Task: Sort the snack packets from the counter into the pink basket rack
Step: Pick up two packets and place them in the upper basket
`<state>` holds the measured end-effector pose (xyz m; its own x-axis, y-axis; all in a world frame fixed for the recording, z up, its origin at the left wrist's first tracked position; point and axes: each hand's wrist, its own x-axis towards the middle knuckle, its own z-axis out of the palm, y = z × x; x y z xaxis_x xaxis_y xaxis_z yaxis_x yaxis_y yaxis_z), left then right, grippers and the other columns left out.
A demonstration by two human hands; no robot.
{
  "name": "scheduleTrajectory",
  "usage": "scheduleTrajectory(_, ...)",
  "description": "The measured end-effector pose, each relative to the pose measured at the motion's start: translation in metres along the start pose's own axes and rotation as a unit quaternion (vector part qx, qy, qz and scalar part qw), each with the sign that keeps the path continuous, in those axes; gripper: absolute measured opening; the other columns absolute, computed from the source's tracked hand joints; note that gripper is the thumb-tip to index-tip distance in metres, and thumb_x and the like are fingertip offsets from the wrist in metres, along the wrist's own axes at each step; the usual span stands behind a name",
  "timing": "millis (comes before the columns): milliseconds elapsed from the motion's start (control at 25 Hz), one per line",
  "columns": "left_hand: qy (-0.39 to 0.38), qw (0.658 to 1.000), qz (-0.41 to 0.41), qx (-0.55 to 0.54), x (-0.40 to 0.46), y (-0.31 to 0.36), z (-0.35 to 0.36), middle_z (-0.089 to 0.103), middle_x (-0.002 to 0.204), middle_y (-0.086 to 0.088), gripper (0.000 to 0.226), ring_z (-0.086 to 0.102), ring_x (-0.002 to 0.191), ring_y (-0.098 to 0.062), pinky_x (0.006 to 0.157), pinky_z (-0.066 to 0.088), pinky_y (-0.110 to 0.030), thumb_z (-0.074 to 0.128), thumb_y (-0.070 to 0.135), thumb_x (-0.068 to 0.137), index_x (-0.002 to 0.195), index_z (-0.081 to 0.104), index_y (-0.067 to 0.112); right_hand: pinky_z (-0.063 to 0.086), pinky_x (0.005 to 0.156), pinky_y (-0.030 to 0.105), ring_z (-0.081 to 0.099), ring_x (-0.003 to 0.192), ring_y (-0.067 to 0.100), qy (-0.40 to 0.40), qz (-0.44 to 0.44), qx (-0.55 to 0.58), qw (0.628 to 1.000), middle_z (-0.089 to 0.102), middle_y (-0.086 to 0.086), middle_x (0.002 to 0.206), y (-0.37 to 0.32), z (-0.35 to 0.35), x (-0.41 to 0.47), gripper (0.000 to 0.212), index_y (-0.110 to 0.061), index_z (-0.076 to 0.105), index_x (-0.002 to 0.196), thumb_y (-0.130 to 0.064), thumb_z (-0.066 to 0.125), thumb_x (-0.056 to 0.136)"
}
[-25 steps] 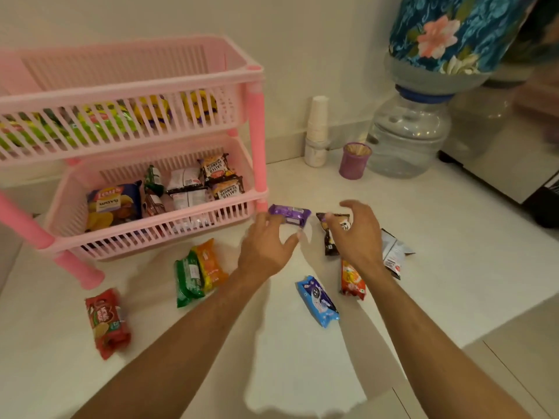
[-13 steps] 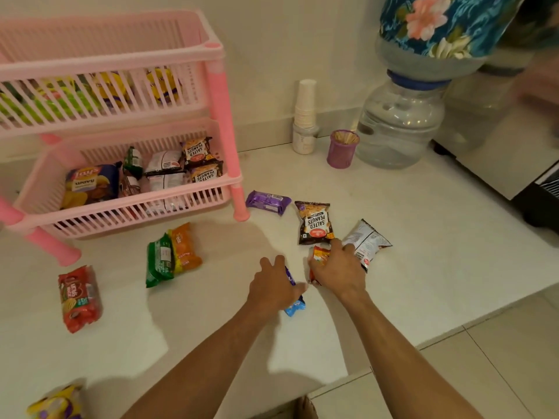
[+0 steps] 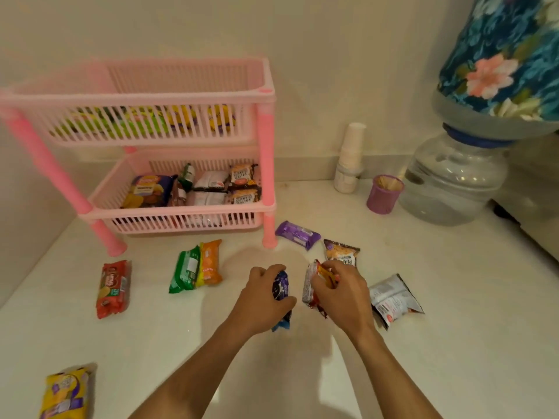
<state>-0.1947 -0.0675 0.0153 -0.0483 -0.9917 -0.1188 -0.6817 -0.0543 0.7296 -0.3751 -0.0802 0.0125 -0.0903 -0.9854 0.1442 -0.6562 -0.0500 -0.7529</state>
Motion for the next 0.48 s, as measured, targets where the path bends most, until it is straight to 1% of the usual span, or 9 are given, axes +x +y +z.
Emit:
scheduleTrajectory(40, 0.021, 1.000, 0.008, 0.001, 0.001, 0.004, -0.013, 0.035, 0.116, 0.005, 0.067, 0.056, 0.101, -0.018, 0.087, 0.051, -0.027, 0.067, 0.043, 0.080, 0.139, 0.036, 0.035, 0.040, 0.055, 0.019, 0.057, 0.070, 0.009, 0.004, -0.013, 0.020, 1.000, 0.060, -0.010, 0.079, -0.014, -0.003, 0.007, 0.014, -0.026, 0.063, 0.085, -0.039, 0.058, 0.081)
scheduleTrajectory(120, 0.066, 0.997, 0.028, 0.016, 0.003, 0.014, -0.044, 0.037, 0.117, 0.005, 0.068, 0.052, 0.101, -0.013, 0.087, 0.046, -0.024, 0.066, 0.046, 0.080, 0.141, 0.036, 0.034, 0.041, 0.059, 0.018, 0.059, 0.076, 0.006, 0.008, -0.030, 0.053, 0.998, 0.062, -0.011, 0.088, -0.043, -0.009, 0.023, 0.012, -0.036, 0.058, 0.087, -0.044, 0.057, 0.078)
scheduleTrajectory(200, 0.105, 0.993, 0.049, 0.030, 0.007, 0.028, -0.077, 0.039, 0.116, 0.006, 0.069, 0.048, 0.098, -0.009, 0.081, 0.040, -0.019, 0.066, 0.047, 0.081, 0.141, 0.037, 0.033, 0.051, 0.065, 0.025, 0.062, 0.080, 0.006, 0.023, -0.048, 0.084, 0.995, 0.063, -0.012, 0.097, -0.075, -0.017, 0.039, 0.020, -0.043, 0.058, 0.094, -0.049, 0.058, 0.075)
scheduleTrajectory(280, 0.148, 0.985, 0.079, 0.032, 0.012, 0.043, -0.112, 0.043, 0.114, 0.008, 0.066, 0.051, 0.098, -0.009, 0.075, 0.038, -0.015, 0.067, 0.047, 0.079, 0.138, 0.040, 0.034, 0.057, 0.070, 0.034, 0.066, 0.080, 0.010, 0.041, -0.078, 0.110, 0.990, 0.065, -0.013, 0.101, -0.109, -0.027, 0.054, 0.029, -0.041, 0.061, 0.099, -0.052, 0.059, 0.073)
scheduleTrajectory(320, 0.169, 0.980, 0.097, 0.038, 0.014, 0.050, -0.130, 0.046, 0.117, 0.007, 0.065, 0.052, 0.103, -0.010, 0.078, 0.037, -0.016, 0.067, 0.047, 0.078, 0.137, 0.042, 0.035, 0.058, 0.071, 0.036, 0.067, 0.080, 0.012, 0.048, -0.099, 0.119, 0.987, 0.066, -0.014, 0.100, -0.126, -0.033, 0.062, 0.032, -0.038, 0.063, 0.102, -0.053, 0.060, 0.073)
scheduleTrajectory(400, 0.207, 0.969, 0.126, 0.056, 0.018, 0.064, -0.165, 0.051, 0.126, 0.006, 0.066, 0.050, 0.111, -0.011, 0.090, 0.037, -0.023, 0.066, 0.051, 0.078, 0.137, 0.043, 0.033, 0.058, 0.073, 0.038, 0.068, 0.080, 0.014, 0.060, -0.135, 0.125, 0.981, 0.067, -0.014, 0.098, -0.161, -0.045, 0.077, 0.034, -0.036, 0.065, 0.103, -0.054, 0.061, 0.074)
scheduleTrajectory(440, 0.219, 0.965, 0.135, 0.054, 0.020, 0.071, -0.182, 0.053, 0.126, 0.007, 0.067, 0.051, 0.110, -0.010, 0.091, 0.038, -0.025, 0.067, 0.052, 0.078, 0.137, 0.044, 0.031, 0.058, 0.074, 0.038, 0.068, 0.079, 0.013, 0.071, -0.146, 0.126, 0.979, 0.067, -0.015, 0.097, -0.176, -0.051, 0.084, 0.033, -0.036, 0.065, 0.102, -0.053, 0.061, 0.075)
scheduleTrajectory(480, 0.225, 0.963, 0.142, 0.043, 0.023, 0.077, -0.199, 0.054, 0.121, 0.009, 0.066, 0.054, 0.105, -0.009, 0.089, 0.042, -0.025, 0.067, 0.053, 0.078, 0.136, 0.046, 0.029, 0.058, 0.074, 0.037, 0.067, 0.079, 0.011, 0.083, -0.154, 0.129, 0.976, 0.067, -0.016, 0.094, -0.191, -0.057, 0.092, 0.031, -0.035, 0.066, 0.101, -0.051, 0.062, 0.076)
